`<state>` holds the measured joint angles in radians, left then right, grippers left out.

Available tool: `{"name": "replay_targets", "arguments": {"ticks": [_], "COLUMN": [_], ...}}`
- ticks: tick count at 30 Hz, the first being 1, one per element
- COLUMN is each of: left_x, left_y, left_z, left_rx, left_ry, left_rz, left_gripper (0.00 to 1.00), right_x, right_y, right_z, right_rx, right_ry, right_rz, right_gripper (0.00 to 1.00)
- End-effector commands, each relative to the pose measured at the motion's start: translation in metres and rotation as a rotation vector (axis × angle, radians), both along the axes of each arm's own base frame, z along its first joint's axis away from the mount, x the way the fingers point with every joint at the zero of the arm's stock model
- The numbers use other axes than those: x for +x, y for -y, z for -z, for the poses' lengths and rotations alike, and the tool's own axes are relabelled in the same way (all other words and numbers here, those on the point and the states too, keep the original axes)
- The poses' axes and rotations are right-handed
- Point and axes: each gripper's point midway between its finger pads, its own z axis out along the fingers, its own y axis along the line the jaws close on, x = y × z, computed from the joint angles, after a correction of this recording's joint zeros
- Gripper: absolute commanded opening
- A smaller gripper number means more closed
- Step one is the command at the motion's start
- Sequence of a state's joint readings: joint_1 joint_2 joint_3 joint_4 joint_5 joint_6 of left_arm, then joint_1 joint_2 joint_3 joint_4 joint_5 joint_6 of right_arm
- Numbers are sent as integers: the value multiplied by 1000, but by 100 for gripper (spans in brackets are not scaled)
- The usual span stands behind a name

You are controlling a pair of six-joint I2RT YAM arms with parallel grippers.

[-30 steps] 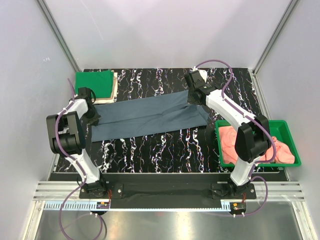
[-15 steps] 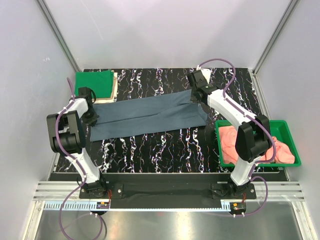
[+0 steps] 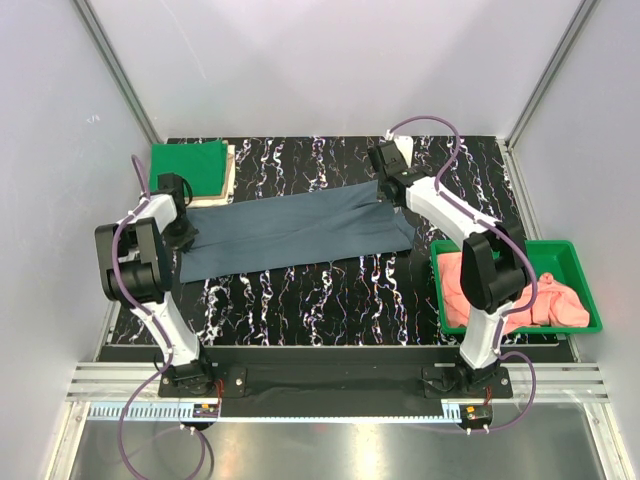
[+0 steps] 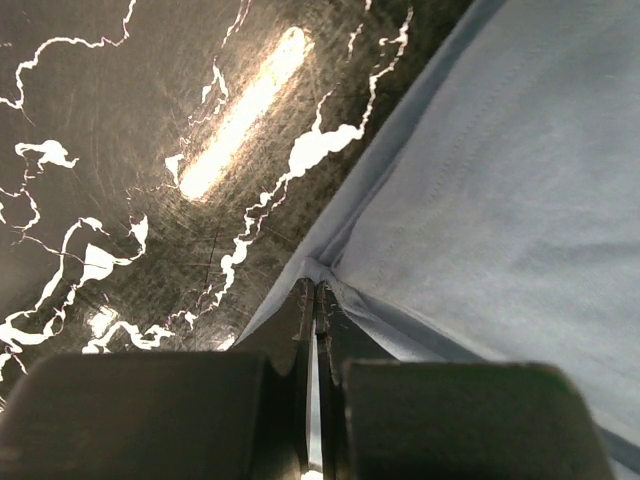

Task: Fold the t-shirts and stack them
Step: Fold the tshirt

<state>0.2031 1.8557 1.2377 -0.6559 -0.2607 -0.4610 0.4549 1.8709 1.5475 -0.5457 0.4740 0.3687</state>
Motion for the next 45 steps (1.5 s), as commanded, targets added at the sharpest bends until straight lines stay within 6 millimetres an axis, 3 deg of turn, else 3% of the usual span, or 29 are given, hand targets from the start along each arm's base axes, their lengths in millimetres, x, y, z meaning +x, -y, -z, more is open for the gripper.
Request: {"name": "replay_targets", "arguments": {"ticks": [1, 10, 14, 18, 22, 29, 36, 45], "left_x": [11, 4, 2, 5, 4, 0, -1, -3], "left_y": [-12, -13, -13, -8, -9, -6, -17, -21], "left_z": [-5, 8, 13, 11, 1, 5, -15, -2], "left_rx": [60, 67, 69, 66, 104, 95, 163, 177], "left_ry": [26, -14, -31, -25, -6, -11, 28, -25], "left_rz": [-38, -57, -66, -52, -60, -85, -130, -140], "left_gripper": [0, 2, 17, 23, 29, 36, 40, 40], "right_x": [24, 40, 43, 42, 45, 54, 57, 56], "right_y": [10, 6, 5, -3, -10, -21, -7, 3], "right_z": [-20, -6, 5, 16, 12, 28, 24, 34], "right_rx": [-38, -54, -59, -28, 1, 20, -58, -101], "right_ry": [94, 106, 105, 75, 87, 63, 75, 55], "right_rz": [38, 18, 14, -16, -35, -64, -40, -18], "right_gripper": [0, 0, 0, 5, 1, 2, 2, 4]}}
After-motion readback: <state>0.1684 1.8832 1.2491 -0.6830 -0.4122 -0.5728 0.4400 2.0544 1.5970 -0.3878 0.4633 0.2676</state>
